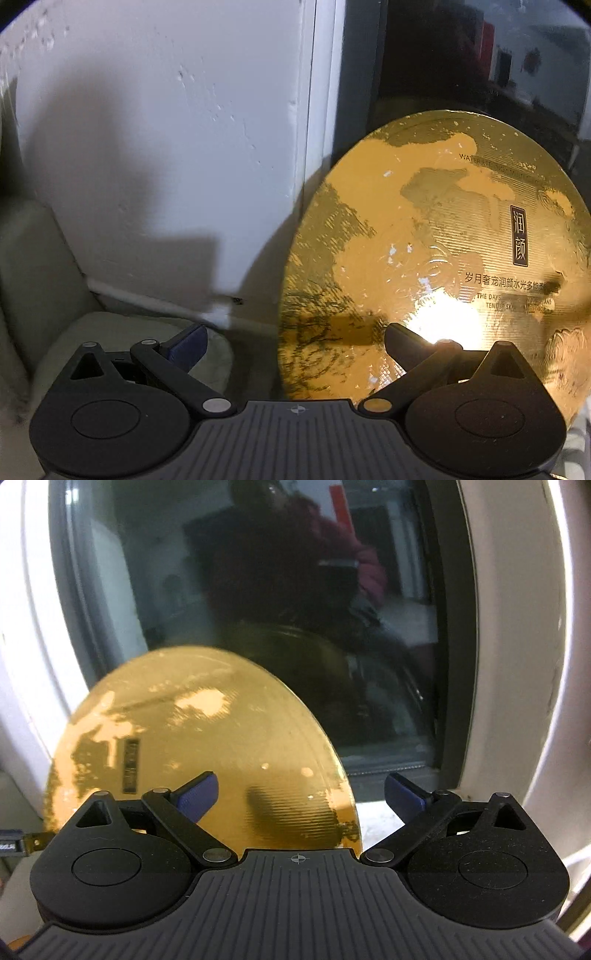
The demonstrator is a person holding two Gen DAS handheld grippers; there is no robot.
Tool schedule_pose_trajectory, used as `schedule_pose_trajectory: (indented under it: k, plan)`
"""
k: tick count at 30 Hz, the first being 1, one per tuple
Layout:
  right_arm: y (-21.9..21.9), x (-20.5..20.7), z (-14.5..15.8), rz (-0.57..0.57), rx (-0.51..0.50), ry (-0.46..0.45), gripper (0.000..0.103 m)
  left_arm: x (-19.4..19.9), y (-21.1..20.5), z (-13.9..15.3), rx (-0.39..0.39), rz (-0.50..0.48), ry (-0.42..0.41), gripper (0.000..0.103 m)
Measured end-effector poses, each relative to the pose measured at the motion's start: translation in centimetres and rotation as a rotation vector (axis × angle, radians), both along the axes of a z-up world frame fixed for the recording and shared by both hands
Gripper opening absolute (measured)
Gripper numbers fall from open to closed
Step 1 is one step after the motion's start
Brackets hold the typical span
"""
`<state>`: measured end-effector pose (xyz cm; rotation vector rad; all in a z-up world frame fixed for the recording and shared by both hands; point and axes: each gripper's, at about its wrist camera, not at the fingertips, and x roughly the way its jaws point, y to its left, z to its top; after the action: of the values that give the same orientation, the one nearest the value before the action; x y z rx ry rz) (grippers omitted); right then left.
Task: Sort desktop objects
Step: 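Move both grippers to the rim of the upright gold lid, then grasp the gold lid rim with both grippers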
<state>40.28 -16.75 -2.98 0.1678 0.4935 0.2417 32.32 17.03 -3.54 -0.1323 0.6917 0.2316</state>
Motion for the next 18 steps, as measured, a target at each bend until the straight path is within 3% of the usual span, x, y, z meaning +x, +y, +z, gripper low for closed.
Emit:
schedule_pose_trajectory:
  k: [4, 12, 18]
  plan:
    - [0.3, 1.2, -1.4, 0.026, 0.027, -0.018, 0.101, 0.0, 0.2, -1.0, -0.082, -0.052, -0.055, 0.102]
    - [0.2, 1.2, -2.9, 0.036, 0.069, -0.053, 0.103, 0.5, 1.1, -2.4, -0.245, -0.078, -0.073, 0.102]
    - [-0.9, 1.9, -2.9, 0.025, 0.167, 0.004, 0.103, 0.0, -0.3, -1.9, -0.204, -0.071, -0.09, 0.101]
